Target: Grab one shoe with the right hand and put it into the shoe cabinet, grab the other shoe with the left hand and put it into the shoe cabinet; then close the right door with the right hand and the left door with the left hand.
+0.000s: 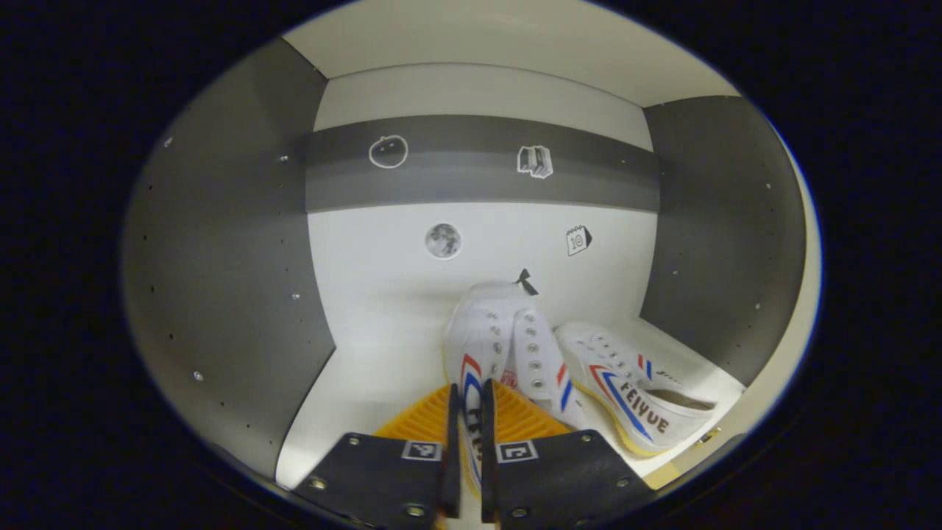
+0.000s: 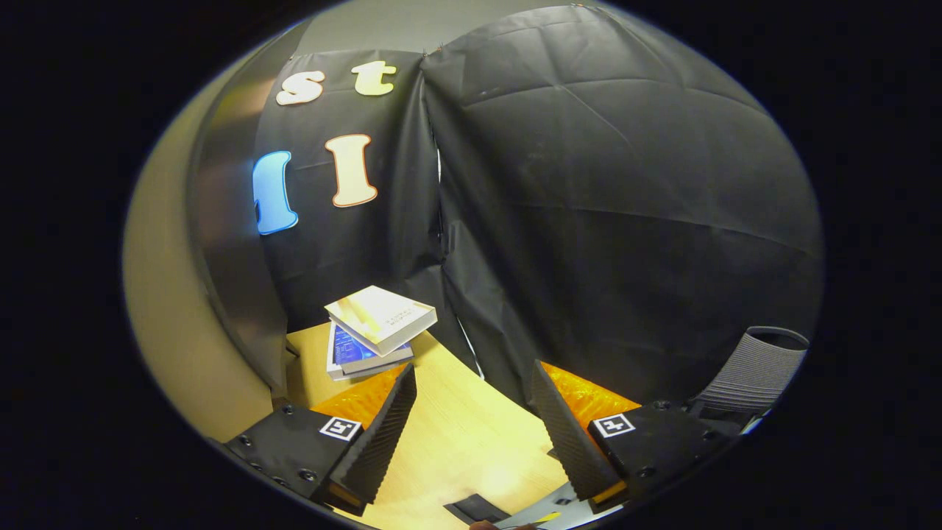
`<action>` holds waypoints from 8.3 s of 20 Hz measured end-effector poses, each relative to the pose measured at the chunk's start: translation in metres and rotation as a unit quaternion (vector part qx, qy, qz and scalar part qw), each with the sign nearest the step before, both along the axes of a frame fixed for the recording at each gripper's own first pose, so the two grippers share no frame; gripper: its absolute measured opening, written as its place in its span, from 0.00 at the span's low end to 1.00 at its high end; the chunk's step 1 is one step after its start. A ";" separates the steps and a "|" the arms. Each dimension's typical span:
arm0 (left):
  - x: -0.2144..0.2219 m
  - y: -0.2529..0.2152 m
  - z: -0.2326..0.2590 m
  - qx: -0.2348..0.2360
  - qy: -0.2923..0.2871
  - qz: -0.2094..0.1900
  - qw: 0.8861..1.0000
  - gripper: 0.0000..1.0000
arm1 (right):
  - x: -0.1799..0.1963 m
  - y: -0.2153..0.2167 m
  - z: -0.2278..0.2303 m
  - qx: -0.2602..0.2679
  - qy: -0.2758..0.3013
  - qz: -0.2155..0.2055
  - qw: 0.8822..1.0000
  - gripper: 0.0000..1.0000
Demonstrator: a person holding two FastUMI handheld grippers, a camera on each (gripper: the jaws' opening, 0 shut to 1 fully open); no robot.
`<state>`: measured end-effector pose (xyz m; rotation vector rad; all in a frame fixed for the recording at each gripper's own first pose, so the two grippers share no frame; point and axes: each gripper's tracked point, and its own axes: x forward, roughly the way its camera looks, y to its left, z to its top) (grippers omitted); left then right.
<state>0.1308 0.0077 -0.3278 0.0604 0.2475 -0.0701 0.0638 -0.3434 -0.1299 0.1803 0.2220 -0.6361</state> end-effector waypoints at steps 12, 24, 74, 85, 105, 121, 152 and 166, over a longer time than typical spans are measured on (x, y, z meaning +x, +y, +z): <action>-0.158 -0.006 0.101 0.047 -0.141 0.006 0.989 1.00 | 0.004 0.022 0.098 -0.026 -0.087 0.029 0.995 0.98; -0.341 0.023 0.065 0.004 -0.124 0.043 0.991 0.98 | -0.025 0.084 0.215 -0.062 -0.140 0.082 0.985 0.92; -0.527 0.258 0.034 -0.017 -0.133 0.262 0.956 0.99 | 0.027 0.310 0.205 -0.048 -0.127 0.292 0.947 0.98; -0.458 0.303 0.097 -0.026 -0.156 0.198 0.967 0.98 | -0.013 0.312 0.152 -0.018 -0.064 0.270 0.961 0.98; -0.370 0.237 0.142 -0.003 -0.155 0.142 0.978 0.93 | 0.000 0.249 0.110 0.029 -0.041 0.242 0.969 0.98; -0.306 0.078 0.120 -0.008 -0.110 0.121 0.986 0.94 | 0.028 0.229 0.082 0.024 -0.015 0.282 0.959 0.98; -0.411 0.025 0.073 -0.063 -0.158 0.007 0.985 0.95 | -0.023 0.307 0.161 -0.083 -0.109 0.242 0.961 0.98; -0.421 0.057 0.027 -0.037 -0.132 0.033 0.990 0.93 | -0.031 0.367 0.142 -0.110 -0.073 0.291 0.948 0.98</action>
